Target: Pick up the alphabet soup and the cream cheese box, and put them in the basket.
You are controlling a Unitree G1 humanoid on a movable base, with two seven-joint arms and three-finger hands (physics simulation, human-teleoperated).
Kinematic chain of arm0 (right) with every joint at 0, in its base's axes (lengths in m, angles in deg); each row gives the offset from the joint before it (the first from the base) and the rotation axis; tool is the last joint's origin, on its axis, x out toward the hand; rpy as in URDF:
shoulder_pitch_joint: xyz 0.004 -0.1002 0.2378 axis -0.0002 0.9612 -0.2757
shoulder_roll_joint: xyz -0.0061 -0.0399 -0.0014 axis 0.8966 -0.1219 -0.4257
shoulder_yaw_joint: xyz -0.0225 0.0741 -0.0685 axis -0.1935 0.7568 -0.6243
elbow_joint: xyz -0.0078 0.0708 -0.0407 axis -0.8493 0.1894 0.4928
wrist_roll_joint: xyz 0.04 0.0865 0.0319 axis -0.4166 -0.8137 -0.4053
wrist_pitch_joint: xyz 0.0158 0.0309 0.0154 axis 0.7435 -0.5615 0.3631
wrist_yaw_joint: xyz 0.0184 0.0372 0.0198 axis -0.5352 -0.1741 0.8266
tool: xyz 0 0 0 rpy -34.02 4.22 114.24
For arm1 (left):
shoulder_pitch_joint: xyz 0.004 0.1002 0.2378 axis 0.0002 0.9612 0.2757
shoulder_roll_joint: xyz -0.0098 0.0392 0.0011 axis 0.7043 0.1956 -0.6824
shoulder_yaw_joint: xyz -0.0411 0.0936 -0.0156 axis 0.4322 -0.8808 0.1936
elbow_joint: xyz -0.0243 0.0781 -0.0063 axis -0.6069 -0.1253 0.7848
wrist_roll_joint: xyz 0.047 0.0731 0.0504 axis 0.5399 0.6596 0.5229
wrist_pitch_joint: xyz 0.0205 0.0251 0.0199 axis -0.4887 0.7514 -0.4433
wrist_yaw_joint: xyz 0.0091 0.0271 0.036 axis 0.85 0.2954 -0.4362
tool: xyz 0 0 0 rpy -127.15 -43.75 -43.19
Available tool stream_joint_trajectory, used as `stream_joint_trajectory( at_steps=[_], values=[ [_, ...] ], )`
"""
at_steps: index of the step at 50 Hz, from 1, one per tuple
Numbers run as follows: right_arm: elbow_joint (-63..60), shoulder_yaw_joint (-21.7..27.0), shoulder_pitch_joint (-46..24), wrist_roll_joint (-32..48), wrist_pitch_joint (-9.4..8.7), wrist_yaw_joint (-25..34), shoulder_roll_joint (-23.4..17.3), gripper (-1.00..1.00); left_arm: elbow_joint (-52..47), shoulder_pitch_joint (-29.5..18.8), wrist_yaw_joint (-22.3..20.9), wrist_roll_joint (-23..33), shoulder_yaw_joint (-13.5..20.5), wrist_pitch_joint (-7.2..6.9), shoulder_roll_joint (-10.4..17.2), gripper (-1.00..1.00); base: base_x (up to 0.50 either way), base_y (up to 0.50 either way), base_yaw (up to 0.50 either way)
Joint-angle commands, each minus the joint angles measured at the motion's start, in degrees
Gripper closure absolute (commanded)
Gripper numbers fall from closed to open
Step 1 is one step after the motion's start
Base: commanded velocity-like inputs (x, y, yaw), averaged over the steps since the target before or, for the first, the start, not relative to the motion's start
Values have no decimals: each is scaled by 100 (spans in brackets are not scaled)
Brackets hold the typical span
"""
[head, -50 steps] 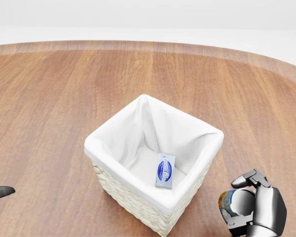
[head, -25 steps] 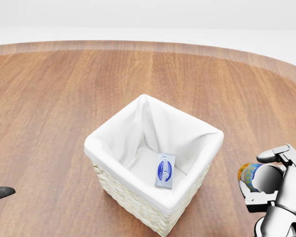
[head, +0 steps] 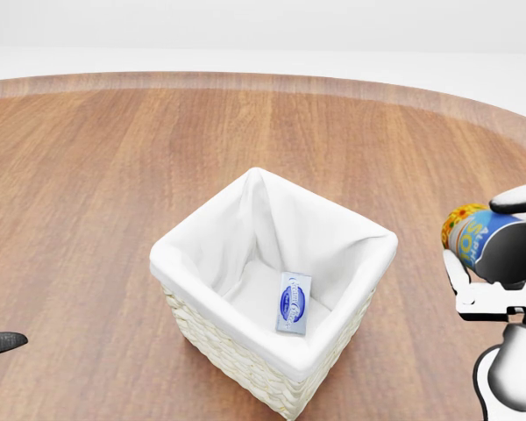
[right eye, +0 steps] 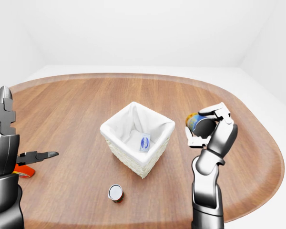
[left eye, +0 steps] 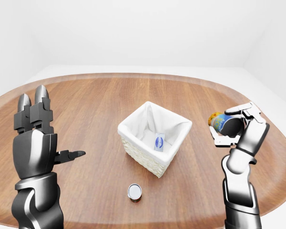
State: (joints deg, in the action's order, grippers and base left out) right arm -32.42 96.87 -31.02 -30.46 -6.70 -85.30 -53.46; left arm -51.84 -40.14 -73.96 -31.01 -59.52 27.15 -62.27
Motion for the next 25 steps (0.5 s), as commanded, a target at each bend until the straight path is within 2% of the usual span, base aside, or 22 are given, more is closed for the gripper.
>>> stream_joint_trajectory(
  at_steps=[1,12,20,22,25],
  values=[
    [-735,-128,-367,97,0,139,-24,100,29,6,31,-30,3,38,2,-100,0,0,0],
    [-1121,-505,-722,659,0,659,-17,100,-30,9,-18,-60,26,22,-5,-100,0,0,0],
    [-1579,-818,-870,1181,0,1405,22,100,53,1,46,-27,5,50,1,-100,0,0,0],
    [-1659,-934,-868,1362,0,1585,65,100,-44,9,-25,-29,8,3,-10,-100,0,0,0],
    [-1820,-1058,-921,1592,0,1887,137,100,74,10,68,-37,9,67,1,-100,0,0,0]
  ],
)
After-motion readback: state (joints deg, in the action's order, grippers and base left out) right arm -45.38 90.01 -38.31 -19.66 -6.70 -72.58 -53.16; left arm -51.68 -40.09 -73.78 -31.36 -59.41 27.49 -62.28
